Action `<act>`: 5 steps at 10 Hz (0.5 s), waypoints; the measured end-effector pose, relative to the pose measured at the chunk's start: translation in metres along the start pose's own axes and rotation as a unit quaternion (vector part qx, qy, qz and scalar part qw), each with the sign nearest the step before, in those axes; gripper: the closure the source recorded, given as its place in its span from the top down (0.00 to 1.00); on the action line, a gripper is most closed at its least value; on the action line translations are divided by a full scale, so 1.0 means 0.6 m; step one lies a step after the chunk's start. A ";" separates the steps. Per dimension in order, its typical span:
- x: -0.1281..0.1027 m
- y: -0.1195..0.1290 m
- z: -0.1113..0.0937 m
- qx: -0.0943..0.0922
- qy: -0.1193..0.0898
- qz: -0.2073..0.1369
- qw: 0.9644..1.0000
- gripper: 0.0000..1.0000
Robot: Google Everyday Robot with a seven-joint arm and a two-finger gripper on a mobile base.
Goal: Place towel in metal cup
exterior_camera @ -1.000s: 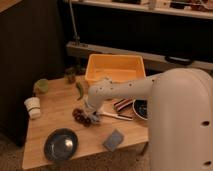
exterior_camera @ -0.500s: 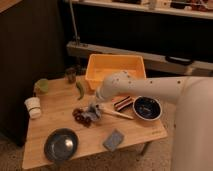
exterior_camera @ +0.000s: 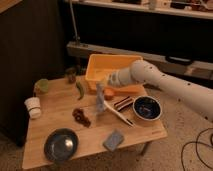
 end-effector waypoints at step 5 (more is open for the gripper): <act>-0.152 0.045 -0.075 -0.066 -0.072 -0.005 0.995 0.00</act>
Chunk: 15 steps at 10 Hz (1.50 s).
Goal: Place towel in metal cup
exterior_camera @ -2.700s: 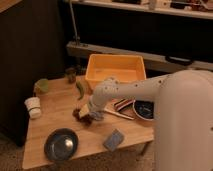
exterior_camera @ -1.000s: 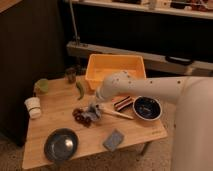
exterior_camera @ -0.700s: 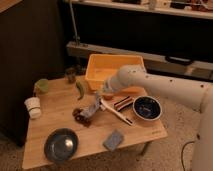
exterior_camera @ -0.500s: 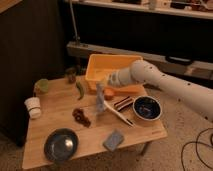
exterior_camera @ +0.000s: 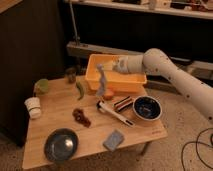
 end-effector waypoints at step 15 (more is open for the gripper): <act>-0.254 0.270 0.268 -0.049 -0.025 -0.082 0.995 0.00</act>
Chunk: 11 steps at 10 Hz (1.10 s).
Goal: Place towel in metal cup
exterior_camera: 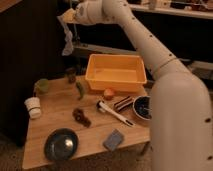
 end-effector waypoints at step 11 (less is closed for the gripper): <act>0.067 -0.032 0.127 0.009 0.018 0.027 0.999 0.00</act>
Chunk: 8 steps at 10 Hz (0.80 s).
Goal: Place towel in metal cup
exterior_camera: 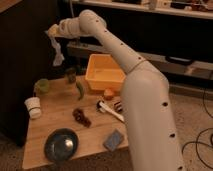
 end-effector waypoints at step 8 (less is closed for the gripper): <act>0.009 -0.088 -0.008 0.006 -0.059 0.082 0.995 0.00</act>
